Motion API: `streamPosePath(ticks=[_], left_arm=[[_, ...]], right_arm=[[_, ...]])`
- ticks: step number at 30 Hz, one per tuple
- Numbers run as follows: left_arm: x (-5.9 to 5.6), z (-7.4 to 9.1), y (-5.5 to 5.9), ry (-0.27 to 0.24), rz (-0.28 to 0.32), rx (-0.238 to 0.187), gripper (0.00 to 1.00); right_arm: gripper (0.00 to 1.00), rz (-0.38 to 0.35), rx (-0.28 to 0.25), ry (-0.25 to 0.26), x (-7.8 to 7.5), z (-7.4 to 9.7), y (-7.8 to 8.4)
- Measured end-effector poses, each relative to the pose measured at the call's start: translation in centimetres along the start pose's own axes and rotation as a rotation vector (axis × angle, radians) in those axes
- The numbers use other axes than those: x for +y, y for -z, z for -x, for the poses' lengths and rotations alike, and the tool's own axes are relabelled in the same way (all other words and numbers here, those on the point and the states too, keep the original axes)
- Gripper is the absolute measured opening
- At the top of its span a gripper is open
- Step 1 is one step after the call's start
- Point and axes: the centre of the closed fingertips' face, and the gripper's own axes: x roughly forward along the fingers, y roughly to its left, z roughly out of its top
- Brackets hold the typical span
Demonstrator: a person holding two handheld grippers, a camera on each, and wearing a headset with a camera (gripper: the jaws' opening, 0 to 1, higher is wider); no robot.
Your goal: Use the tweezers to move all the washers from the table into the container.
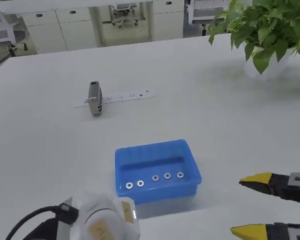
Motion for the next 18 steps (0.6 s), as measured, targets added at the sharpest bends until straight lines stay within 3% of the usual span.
streamPosePath(ticks=[2,6,9,11,14,15,18], left_arm=[[-0.1,0.3,-0.3,-0.023,0.040,-0.022,0.16],[-0.5,1.8,-1.1,-0.077,0.172,-0.146,0.26],[-0.3,3.6,-1.2,-0.133,0.298,-0.243,0.33],[0.4,5.4,-1.2,-0.199,0.373,-0.315,0.38],[1.3,8.3,-1.4,-0.295,0.494,-0.445,0.47],[1.7,9.7,-1.5,-0.344,0.522,-0.501,0.49],[2.3,12.4,-1.3,-0.469,0.577,-0.587,0.61]], right_arm=[[0.49,0.001,-0.013,0.021,-0.2,0.5,-0.3],[0.54,-0.049,-0.046,0.058,-0.7,1.5,-0.8],[0.59,-0.128,-0.135,0.091,-1.2,2.5,-2.0],[0.64,-0.188,-0.175,0.113,-1.8,3.1,-2.2],[0.70,-0.220,-0.196,0.139,-2.5,3.8,-2.0],[0.72,-0.230,-0.198,0.145,-2.6,4.0,-1.9],[0.77,-0.234,-0.199,0.154,-2.8,4.4,-1.5]])
